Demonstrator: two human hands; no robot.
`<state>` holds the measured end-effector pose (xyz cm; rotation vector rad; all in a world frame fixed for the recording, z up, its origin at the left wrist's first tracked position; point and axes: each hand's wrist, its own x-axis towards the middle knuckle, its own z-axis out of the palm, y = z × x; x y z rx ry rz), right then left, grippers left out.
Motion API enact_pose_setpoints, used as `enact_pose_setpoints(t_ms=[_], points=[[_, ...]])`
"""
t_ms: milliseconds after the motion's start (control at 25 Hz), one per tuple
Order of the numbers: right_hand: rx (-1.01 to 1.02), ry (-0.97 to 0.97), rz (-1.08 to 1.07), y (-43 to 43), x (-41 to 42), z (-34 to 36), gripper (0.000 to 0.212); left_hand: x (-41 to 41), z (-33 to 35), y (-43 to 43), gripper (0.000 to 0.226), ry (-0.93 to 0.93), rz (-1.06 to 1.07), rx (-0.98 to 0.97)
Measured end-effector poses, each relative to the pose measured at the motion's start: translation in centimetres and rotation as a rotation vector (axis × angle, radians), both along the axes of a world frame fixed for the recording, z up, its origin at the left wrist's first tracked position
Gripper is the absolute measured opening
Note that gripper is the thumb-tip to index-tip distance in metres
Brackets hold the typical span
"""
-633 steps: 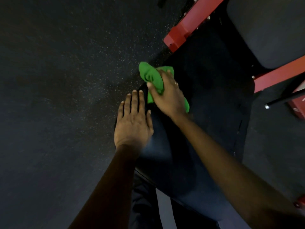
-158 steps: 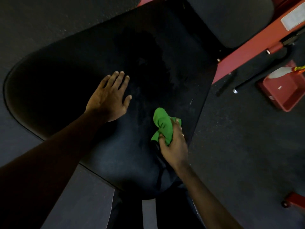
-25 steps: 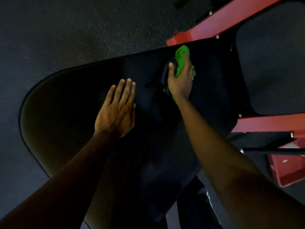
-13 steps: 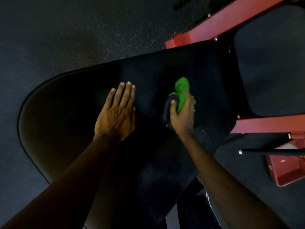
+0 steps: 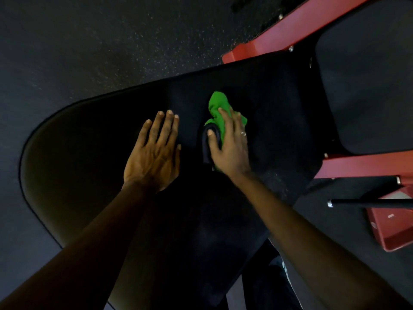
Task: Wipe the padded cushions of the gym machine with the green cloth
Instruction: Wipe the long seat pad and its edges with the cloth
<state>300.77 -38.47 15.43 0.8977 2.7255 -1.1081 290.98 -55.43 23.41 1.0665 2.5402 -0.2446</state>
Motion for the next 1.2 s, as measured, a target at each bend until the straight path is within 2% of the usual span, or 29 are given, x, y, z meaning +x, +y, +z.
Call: enact_pose_setpoints(t_ms=[120,280,400,480,600,720,840,920,1080,1120,1200], points=[[0.052,0.014,-0.127,5.0,-1.5,-3.0,0.061,0.0,0.0,0.1,0.064,-0.016,-0.010,-0.018],[-0.072,-0.004,-0.301,6.9,-2.2,-3.7,0.067,-0.2,0.3,-0.1,0.063,-0.045,0.015,-0.004],[-0.098,0.023,-0.304,2.6,3.4,-1.6,0.067,0.1,0.2,1.3,0.063,-0.072,0.060,0.121],[-0.132,-0.026,-0.255,-1.3,9.0,0.6,0.069,0.6,-0.6,3.4,0.061,-0.102,0.006,0.181],[-0.139,-0.066,-0.231,-2.4,13.3,1.4,0.071,1.1,-2.5,6.4,0.062,-0.139,-0.076,0.127],[-0.133,-0.097,-0.454,1.2,10.5,-1.3,0.073,1.6,-4.1,7.1,0.063,-0.123,-0.102,-0.017],[-0.138,-0.106,-0.641,5.9,4.6,-3.9,0.077,1.9,-4.5,7.3,0.064,-0.098,-0.094,-0.036],[-0.111,-0.075,-0.565,6.7,0.3,-4.1,0.081,1.7,-4.4,7.3,0.065,-0.086,-0.089,-0.037],[-0.021,0.025,-0.102,7.7,-2.2,-5.2,0.070,1.7,-4.5,7.4,0.066,-0.094,-0.083,-0.052],[-0.015,0.051,-0.086,8.9,-1.7,-6.0,0.067,1.8,-4.6,7.5,0.066,-0.093,-0.079,-0.045],[-0.035,0.062,-0.227,11.8,-1.5,-7.5,0.066,1.7,-4.5,7.4,0.066,-0.095,-0.069,-0.039]])
